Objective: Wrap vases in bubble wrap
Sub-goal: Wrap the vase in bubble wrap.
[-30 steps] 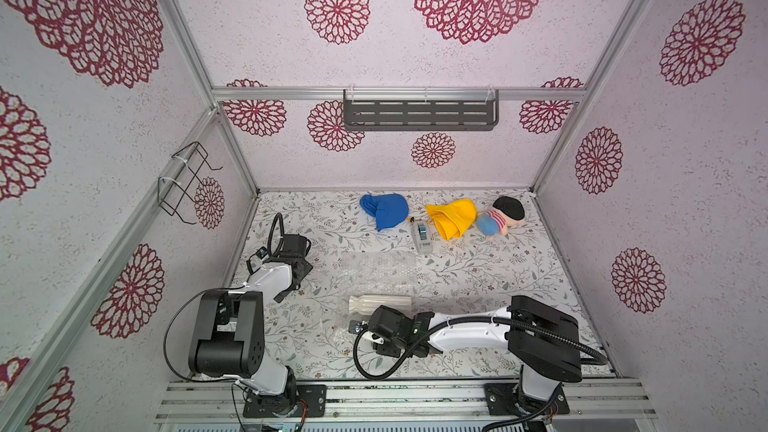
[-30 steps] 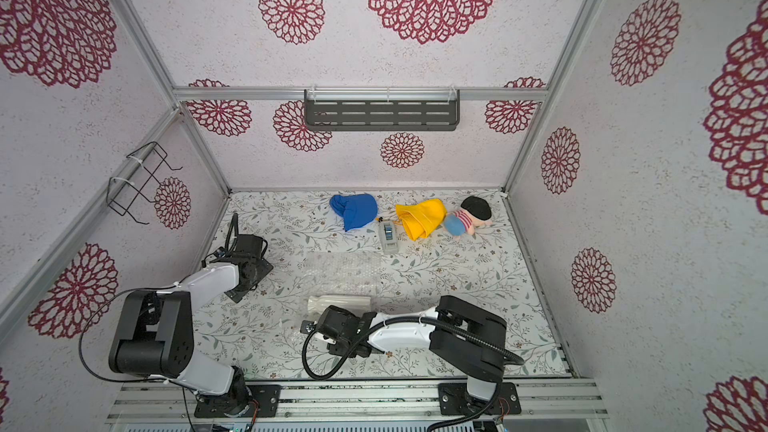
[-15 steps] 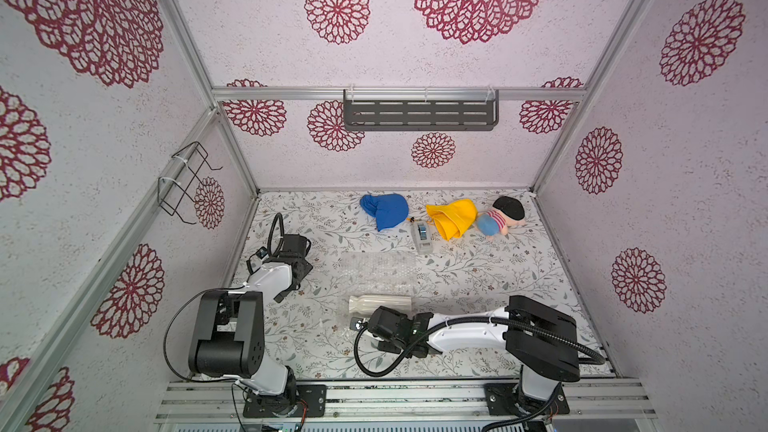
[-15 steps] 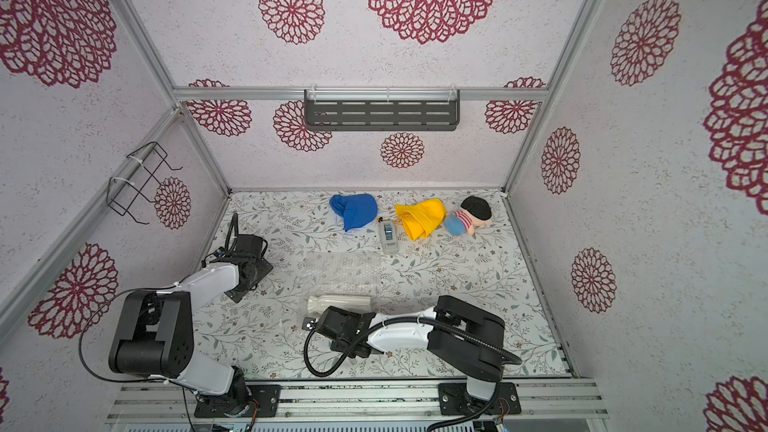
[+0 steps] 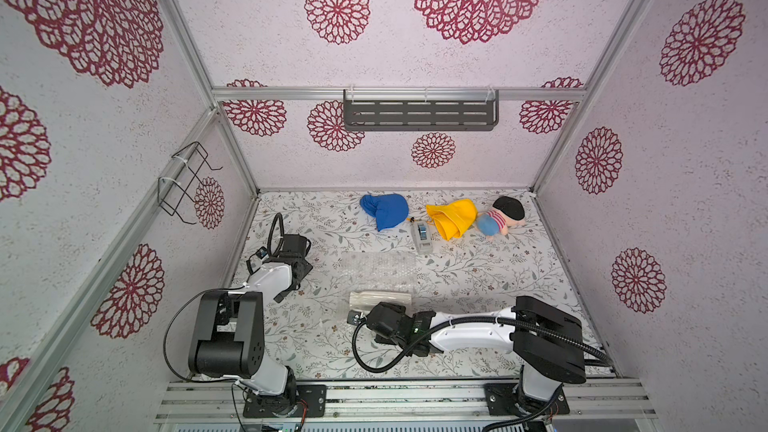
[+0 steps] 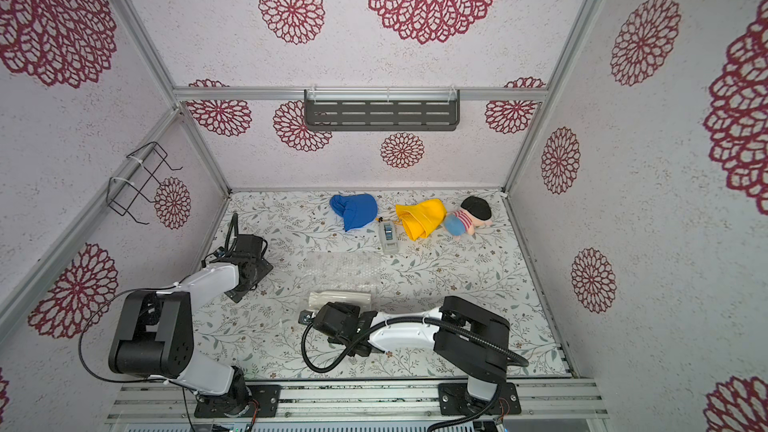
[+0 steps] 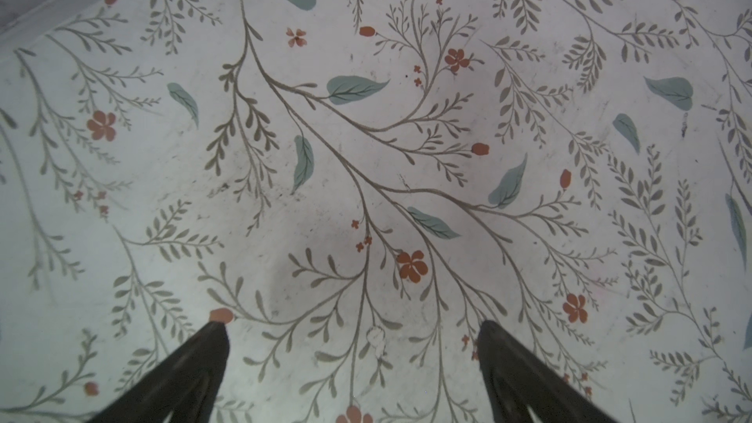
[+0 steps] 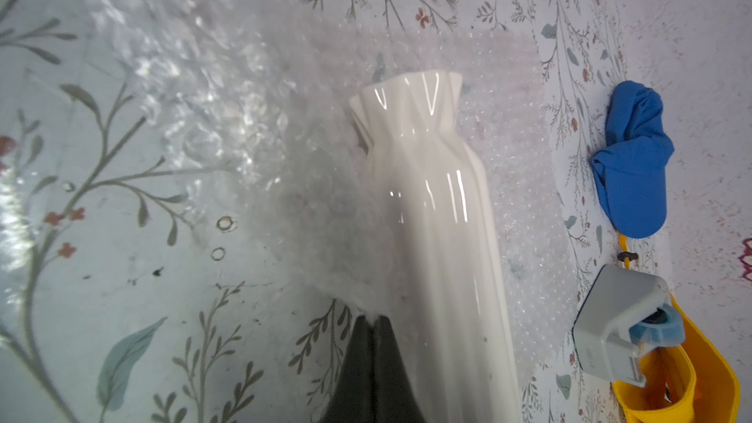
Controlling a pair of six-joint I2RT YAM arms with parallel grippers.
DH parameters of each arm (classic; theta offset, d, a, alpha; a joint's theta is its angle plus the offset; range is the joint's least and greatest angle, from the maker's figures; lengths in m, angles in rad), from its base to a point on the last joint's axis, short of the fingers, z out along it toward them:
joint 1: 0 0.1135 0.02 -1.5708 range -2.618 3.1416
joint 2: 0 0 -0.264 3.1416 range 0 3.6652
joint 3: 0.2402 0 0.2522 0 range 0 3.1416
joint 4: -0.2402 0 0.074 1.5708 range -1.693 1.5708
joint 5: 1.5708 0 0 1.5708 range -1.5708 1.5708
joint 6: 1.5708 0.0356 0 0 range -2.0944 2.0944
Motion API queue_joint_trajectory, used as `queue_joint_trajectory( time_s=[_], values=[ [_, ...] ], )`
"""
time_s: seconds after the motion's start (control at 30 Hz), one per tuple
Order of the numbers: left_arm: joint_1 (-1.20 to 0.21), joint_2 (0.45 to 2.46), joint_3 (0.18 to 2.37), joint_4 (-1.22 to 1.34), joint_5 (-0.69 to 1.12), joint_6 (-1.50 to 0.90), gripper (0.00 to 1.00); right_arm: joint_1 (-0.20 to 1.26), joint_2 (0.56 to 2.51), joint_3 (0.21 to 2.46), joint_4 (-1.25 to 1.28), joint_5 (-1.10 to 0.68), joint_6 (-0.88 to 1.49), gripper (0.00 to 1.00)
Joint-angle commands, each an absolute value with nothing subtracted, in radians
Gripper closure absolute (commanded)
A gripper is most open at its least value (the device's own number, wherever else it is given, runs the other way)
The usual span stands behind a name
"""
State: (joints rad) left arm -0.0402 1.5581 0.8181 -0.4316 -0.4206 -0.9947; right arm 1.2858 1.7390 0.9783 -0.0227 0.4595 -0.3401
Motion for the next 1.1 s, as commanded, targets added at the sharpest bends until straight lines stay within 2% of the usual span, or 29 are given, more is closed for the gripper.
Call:
queue_joint_trajectory(
  time_s=[0.0, 0.53, 0.63, 0.87, 1.07],
  values=[
    [-0.043, 1.539, 0.823, -0.425, -0.440, -0.992, 0.01, 1.287, 1.707, 1.022, 0.017, 0.514, -0.368, 1.00],
    [-0.044, 1.530, 0.821, -0.423, -0.446, -0.988, 0.01, 1.215, 1.754, 1.091, 0.081, 0.534, -0.391, 1.00],
    [-0.044, 1.531, 0.821, -0.422, -0.448, -0.985, 0.01, 1.162, 1.782, 1.121, 0.082, 0.528, -0.369, 0.94],
    [-0.049, 1.518, 0.818, -0.412, -0.446, -0.955, 0.01, 1.073, 1.879, 1.216, 0.003, 0.384, -0.298, 0.82],
    [-0.100, 1.456, 0.815, -0.401, -0.484, -0.852, 0.03, 1.009, 1.911, 1.232, -0.023, 0.207, -0.235, 0.80]
  ],
)
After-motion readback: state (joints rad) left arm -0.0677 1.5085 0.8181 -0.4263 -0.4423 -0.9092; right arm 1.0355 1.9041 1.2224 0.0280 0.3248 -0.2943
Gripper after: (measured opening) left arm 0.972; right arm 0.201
